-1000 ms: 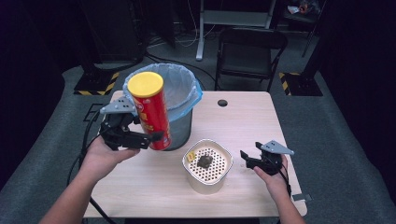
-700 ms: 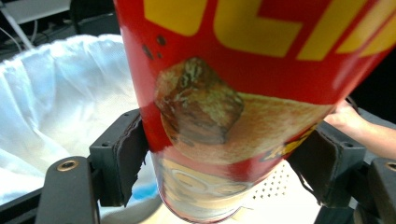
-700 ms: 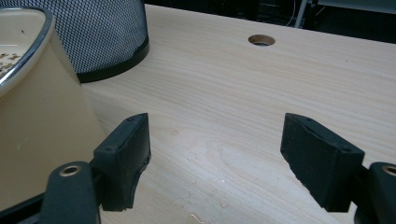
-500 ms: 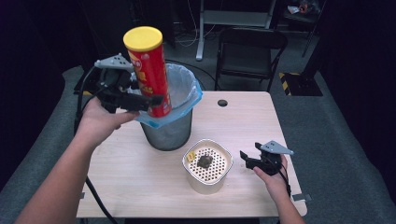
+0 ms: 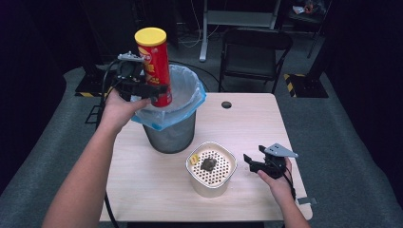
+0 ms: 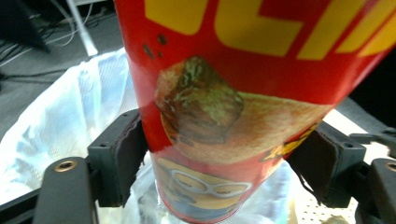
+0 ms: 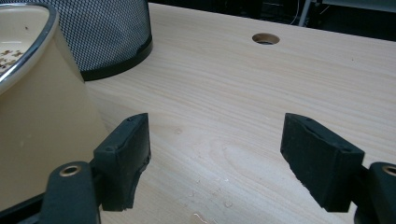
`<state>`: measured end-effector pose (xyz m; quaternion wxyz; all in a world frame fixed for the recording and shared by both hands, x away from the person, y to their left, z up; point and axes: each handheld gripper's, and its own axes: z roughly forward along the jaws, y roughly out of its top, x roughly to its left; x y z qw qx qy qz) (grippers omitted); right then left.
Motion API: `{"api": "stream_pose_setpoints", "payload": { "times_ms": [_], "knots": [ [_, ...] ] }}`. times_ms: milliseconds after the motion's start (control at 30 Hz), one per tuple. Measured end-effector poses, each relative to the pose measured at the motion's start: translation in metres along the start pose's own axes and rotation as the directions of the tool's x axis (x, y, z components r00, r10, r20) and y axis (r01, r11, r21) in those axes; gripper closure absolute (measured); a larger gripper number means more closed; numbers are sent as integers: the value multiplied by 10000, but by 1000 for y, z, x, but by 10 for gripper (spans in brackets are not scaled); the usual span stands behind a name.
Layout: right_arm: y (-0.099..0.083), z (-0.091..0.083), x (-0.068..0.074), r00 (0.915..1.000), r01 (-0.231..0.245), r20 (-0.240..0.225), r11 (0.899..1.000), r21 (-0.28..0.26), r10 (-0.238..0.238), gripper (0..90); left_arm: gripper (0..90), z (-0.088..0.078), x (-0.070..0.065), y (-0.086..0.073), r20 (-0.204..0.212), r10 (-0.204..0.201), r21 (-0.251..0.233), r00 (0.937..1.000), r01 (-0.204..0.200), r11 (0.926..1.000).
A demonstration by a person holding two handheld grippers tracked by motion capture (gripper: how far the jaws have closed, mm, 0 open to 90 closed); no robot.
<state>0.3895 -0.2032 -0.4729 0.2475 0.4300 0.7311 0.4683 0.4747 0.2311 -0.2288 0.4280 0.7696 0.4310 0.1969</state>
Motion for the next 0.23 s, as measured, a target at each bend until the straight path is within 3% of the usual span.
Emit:
{"api": "stream_pose_setpoints", "payload": {
  "times_ms": [67, 133, 233],
  "knots": [
    [0, 0, 0, 10000, 24, -14, 10000, 1, -24, 237, 114, -1, 6, -8, -557, -84, -57, 9984, 81, 10000],
    [0, -1, 1, 10000, -5, -27, 10000, -15, 5, 237, 114, -4, 13, -18, -745, -161, 2, 9971, 162, 9999],
    [0, -2, 0, 10000, 48, -50, 10000, -51, -49, 237, 114, -15, 21, -32, -533, -396, -179, 9978, 387, 9991]
  ]
}}
